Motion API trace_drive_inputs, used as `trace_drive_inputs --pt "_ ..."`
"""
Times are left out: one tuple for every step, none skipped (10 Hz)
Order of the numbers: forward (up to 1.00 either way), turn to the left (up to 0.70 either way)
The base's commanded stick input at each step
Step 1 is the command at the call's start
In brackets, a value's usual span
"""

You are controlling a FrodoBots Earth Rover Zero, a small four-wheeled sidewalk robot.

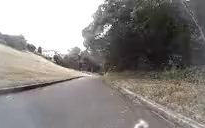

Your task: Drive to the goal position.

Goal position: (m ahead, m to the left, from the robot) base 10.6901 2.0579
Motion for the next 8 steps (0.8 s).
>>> trace_drive_inputs --pt "0.70 0.14" --pt "0.70 0.09" --pt "0.70 0.02" --pt "0.70 0.00" --pt "0.70 0.00" --pt "0.70 0.00" --pt "0.70 0.00" --pt "0.70 0.00"
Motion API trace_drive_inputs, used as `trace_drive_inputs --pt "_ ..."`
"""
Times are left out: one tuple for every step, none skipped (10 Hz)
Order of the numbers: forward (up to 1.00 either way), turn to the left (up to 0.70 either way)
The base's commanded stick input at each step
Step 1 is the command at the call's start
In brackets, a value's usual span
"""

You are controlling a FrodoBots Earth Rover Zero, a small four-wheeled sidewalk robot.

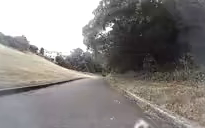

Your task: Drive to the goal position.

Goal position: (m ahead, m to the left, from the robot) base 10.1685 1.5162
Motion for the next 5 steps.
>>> trace_drive_inputs --pt "0.70 0.00" --pt "0.70 0.00" --pt "0.70 0.00" --pt "0.70 0.00" --pt "0.70 0.00"
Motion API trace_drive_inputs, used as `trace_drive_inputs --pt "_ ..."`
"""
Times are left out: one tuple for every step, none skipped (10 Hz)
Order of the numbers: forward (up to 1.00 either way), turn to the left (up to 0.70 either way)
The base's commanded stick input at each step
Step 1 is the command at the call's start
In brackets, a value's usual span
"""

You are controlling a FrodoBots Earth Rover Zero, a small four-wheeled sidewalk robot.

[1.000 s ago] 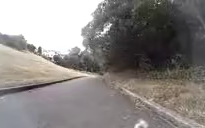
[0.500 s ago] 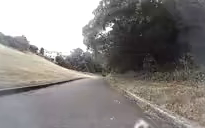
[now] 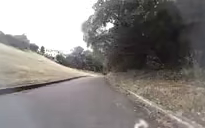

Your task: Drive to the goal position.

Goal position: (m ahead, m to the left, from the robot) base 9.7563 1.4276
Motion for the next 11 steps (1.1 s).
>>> trace_drive_inputs --pt "0.70 0.00" --pt "0.70 0.14" --pt "0.70 0.14" --pt "0.70 0.14" --pt "0.70 0.14" --pt "0.70 0.14" --pt "0.70 0.14" --pt "0.70 0.14" --pt "0.70 0.09" --pt "0.70 0.03" --pt "0.70 0.00"
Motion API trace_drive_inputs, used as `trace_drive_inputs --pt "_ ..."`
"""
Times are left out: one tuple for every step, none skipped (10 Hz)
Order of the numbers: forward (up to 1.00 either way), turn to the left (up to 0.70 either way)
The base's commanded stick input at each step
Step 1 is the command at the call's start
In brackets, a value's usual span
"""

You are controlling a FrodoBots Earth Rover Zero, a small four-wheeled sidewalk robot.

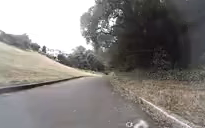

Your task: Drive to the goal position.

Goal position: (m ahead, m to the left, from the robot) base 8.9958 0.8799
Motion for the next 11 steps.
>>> trace_drive_inputs --pt "0.70 0.00" --pt "0.70 0.00" --pt "0.70 0.00" --pt "0.70 0.00" --pt "0.70 0.00" --pt "0.70 0.00" --pt "0.70 0.14" --pt "0.70 0.14" --pt "0.70 0.14" --pt "0.70 0.14" --pt "0.70 0.13"
